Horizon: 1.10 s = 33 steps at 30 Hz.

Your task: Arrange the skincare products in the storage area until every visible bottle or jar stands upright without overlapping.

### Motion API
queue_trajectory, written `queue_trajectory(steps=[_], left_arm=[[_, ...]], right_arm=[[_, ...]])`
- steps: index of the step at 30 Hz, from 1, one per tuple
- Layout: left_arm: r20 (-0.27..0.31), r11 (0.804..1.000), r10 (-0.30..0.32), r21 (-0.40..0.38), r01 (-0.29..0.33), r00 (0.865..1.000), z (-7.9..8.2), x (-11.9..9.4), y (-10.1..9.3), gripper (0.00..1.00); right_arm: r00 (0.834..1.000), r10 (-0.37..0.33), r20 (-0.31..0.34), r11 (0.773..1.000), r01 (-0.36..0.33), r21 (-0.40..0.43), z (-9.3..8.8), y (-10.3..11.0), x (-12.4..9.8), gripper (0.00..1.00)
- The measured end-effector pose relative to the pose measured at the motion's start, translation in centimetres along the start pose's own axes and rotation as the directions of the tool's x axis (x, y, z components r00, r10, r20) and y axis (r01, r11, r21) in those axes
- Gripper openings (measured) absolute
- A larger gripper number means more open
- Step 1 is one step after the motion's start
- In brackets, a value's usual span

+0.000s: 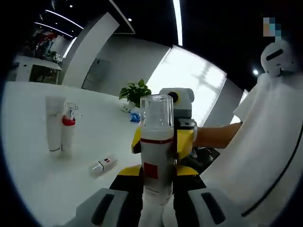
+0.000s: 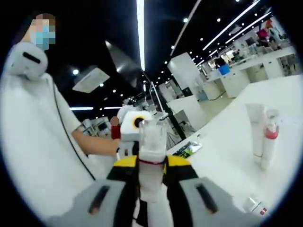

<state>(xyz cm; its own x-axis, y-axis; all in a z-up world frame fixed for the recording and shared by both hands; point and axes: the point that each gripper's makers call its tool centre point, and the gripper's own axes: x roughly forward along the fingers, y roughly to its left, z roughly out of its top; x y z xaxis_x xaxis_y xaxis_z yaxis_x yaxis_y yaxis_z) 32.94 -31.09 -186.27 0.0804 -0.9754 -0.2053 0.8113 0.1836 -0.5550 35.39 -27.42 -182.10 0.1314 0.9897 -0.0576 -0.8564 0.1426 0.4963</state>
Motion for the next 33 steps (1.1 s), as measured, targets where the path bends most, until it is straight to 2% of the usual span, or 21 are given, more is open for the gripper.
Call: queue_trajectory(steps=[2,4,7,11,15,18,19,21,22,24,26,28,29,30,33], left_arm=[[0.008,1.000,0.016,-0.008,-0.016,1.000,-0.1,-0.2,0.1,0.22],[0.032,0.997,0.075,-0.035,-0.074,0.997,-0.2,-1.0,1.0,0.22],[0.043,0.991,0.126,-0.045,-0.124,0.991,-0.4,-1.8,1.6,0.22],[0.074,0.980,0.193,-0.068,-0.188,0.978,-0.2,-3.0,2.3,0.21],[0.093,0.964,0.259,-0.077,-0.253,0.961,0.0,-3.9,3.1,0.21],[0.095,0.948,0.316,-0.067,-0.310,0.944,0.0,-4.5,3.6,0.21],[0.097,0.948,0.318,-0.066,-0.313,0.943,0.1,-4.6,3.6,0.21],[0.126,0.931,0.365,-0.074,-0.358,0.923,0.5,-5.5,3.9,0.21],[0.129,0.928,0.371,-0.077,-0.364,0.920,0.5,-5.6,4.0,0.21],[0.144,0.911,0.413,-0.084,-0.405,0.899,0.7,-6.5,4.4,0.21],[0.147,0.906,0.424,-0.085,-0.416,0.894,0.8,-6.7,4.5,0.21],[0.142,0.888,0.459,-0.083,-0.451,0.877,0.7,-7.0,4.9,0.21],[0.143,0.885,0.466,-0.084,-0.459,0.873,0.8,-7.0,5.0,0.21],[0.146,0.867,0.498,-0.094,-0.489,0.855,0.8,-7.3,5.4,0.21],[0.149,0.858,0.514,-0.104,-0.504,0.844,0.8,-7.3,5.5,0.21]], right_arm=[[1.000,0.004,-0.010,1.000,-0.004,0.004,-0.1,0.0,0.4,0.20],[1.000,-0.006,-0.025,1.000,0.006,0.012,-0.2,-0.3,1.1,0.20],[0.998,-0.023,-0.057,1.000,0.023,-0.007,-0.5,-0.8,2.6,0.20],[0.997,-0.028,-0.071,0.999,0.026,-0.033,-0.5,-1.0,4.3,0.21],[0.992,-0.056,-0.116,0.996,0.047,-0.076,-1.0,-1.4,5.4,0.24],[0.991,-0.051,-0.122,0.997,0.043,-0.068,-0.9,-1.5,6.5,0.26],[0.991,-0.054,-0.122,0.997,0.046,-0.068,-0.9,-1.5,6.6,0.26],[0.991,-0.078,-0.113,0.995,0.070,-0.069,-0.5,-1.9,7.3,0.28],[0.991,-0.080,-0.111,0.995,0.073,-0.068,-0.4,-1.9,7.4,0.28],[0.990,-0.102,-0.099,0.993,0.096,-0.066,0.0,-2.0,7.7,0.28],[0.990,-0.112,-0.090,0.993,0.107,-0.055,0.2,-2.0,7.9,0.28],[0.988,-0.130,-0.081,0.991,0.127,-0.038,0.4,-2.1,7.9,0.28],[0.987,-0.137,-0.080,0.990,0.135,-0.035,0.5,-2.1,7.9,0.28],[0.986,-0.150,-0.078,0.989,0.147,-0.032,0.5,-2.3,7.8,0.28],[0.981,-0.175,-0.083,0.984,0.174,-0.019,0.3,-2.6,7.6,0.28]])
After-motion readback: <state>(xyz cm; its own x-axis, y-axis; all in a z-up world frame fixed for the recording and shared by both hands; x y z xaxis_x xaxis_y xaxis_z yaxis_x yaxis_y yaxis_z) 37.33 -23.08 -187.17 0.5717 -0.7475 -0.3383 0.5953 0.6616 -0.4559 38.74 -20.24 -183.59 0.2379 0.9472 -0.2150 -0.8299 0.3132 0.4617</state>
